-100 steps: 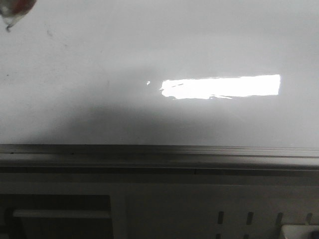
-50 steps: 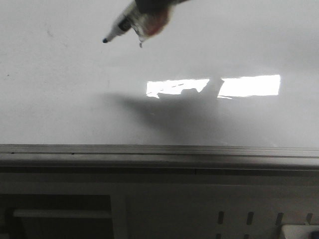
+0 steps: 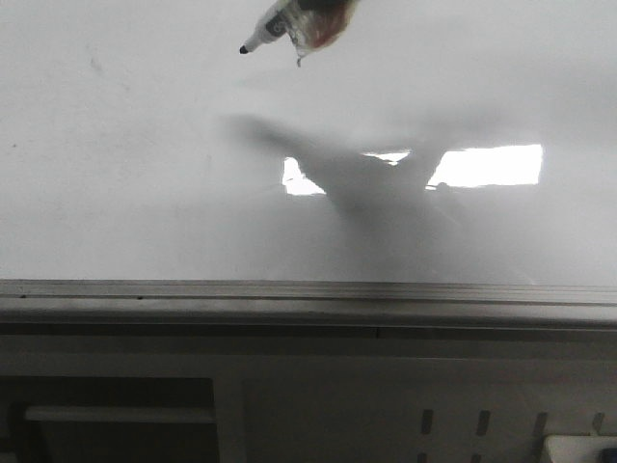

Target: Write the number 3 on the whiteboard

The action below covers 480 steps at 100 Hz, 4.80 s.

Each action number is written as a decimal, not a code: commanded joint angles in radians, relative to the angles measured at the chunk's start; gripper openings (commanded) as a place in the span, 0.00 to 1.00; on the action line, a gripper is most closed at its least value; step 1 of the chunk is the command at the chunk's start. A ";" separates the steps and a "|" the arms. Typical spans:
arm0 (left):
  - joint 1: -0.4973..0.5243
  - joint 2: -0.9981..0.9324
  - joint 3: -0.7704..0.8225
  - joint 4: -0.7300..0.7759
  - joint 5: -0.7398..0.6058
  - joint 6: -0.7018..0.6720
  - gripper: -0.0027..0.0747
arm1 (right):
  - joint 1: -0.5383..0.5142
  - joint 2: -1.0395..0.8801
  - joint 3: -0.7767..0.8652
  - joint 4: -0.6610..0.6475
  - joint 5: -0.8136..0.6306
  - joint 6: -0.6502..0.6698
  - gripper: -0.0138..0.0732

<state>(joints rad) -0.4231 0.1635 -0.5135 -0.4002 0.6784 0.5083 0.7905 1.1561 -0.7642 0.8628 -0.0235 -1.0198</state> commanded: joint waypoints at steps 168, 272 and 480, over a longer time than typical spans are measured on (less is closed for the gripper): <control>0.002 0.013 -0.024 -0.112 -0.059 -0.010 0.01 | -0.067 0.142 0.086 0.162 -0.005 0.001 0.11; 0.002 0.013 -0.024 -0.112 -0.059 -0.010 0.01 | -0.009 0.252 0.047 0.307 0.071 0.001 0.11; -0.156 0.761 -0.417 -0.511 0.246 0.554 0.23 | 0.166 -0.087 -0.287 -0.161 0.562 0.001 0.11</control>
<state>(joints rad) -0.5721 0.9268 -0.8986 -0.8532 0.9823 1.0597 0.9555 1.0839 -1.0122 0.6676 0.5782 -1.0122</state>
